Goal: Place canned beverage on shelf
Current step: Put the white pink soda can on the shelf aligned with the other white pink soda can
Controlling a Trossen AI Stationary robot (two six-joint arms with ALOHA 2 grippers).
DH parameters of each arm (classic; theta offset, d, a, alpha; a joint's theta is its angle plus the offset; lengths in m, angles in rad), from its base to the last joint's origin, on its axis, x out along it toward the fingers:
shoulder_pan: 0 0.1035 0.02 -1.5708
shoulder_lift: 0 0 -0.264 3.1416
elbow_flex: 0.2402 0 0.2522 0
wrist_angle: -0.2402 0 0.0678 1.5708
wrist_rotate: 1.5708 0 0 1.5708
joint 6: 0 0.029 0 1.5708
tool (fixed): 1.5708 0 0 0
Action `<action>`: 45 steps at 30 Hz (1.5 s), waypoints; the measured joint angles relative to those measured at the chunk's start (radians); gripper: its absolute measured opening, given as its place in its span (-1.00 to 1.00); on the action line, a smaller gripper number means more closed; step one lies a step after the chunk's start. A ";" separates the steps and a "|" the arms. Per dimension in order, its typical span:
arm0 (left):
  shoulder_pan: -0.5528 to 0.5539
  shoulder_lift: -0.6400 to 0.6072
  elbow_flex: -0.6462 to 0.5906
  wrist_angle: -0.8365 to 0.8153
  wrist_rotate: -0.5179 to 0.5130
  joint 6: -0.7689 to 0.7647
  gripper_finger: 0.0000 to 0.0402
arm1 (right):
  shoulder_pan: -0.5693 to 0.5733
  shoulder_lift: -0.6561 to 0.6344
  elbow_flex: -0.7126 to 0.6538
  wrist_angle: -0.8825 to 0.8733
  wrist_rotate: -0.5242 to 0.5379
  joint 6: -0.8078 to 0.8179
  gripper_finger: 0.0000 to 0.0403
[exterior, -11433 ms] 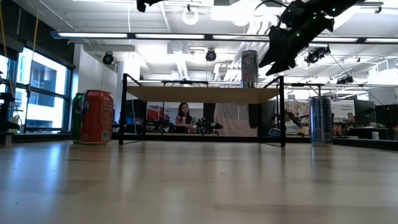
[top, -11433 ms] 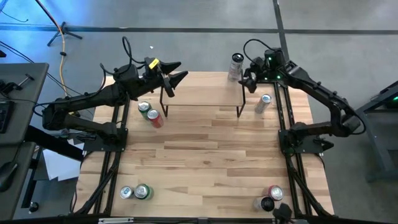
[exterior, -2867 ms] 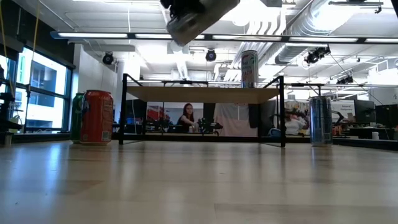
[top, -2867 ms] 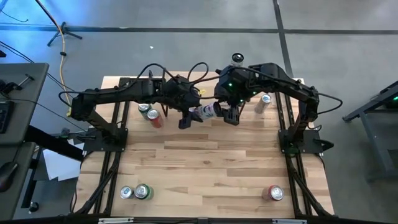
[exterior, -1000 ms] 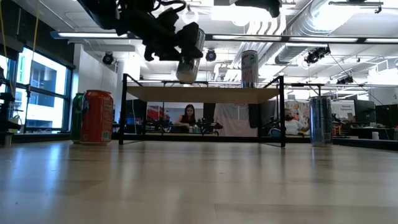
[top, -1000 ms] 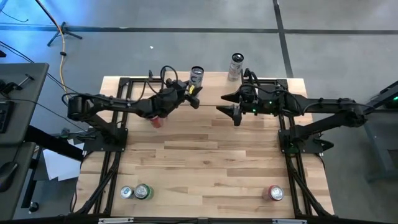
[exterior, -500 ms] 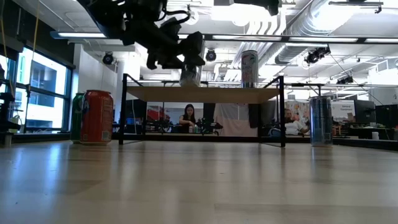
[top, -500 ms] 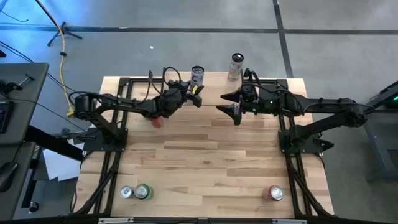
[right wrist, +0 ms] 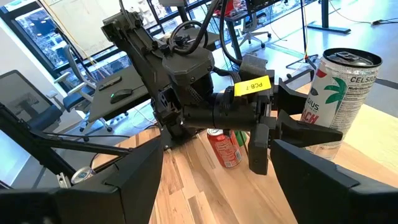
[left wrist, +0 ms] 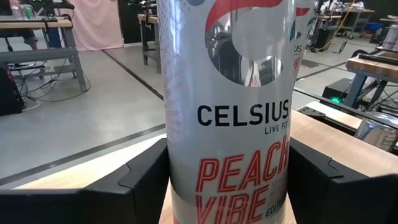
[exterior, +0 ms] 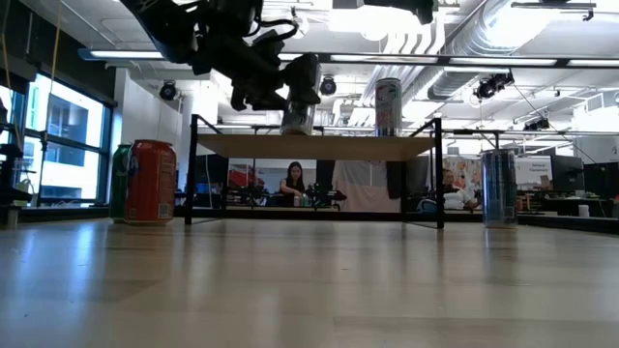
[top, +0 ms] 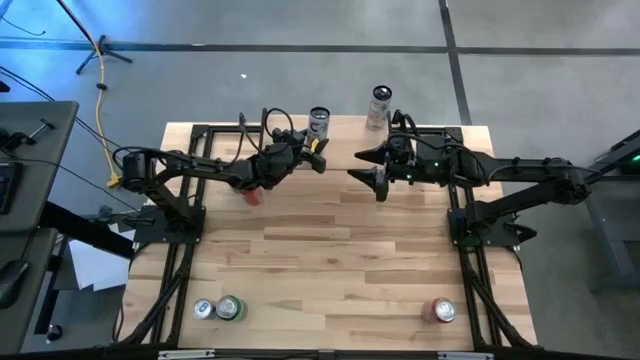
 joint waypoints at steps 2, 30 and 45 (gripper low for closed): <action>0.000 0.000 0.000 -0.001 0.003 0.001 0.15 | 0.000 0.000 0.000 0.000 0.000 0.000 0.40; -0.003 0.001 -0.002 -0.006 0.013 -0.001 0.25 | 0.000 0.000 0.000 0.000 0.000 0.008 0.40; -0.010 0.003 -0.005 -0.017 0.043 -0.001 0.66 | 0.000 0.000 0.000 0.000 0.000 0.008 0.40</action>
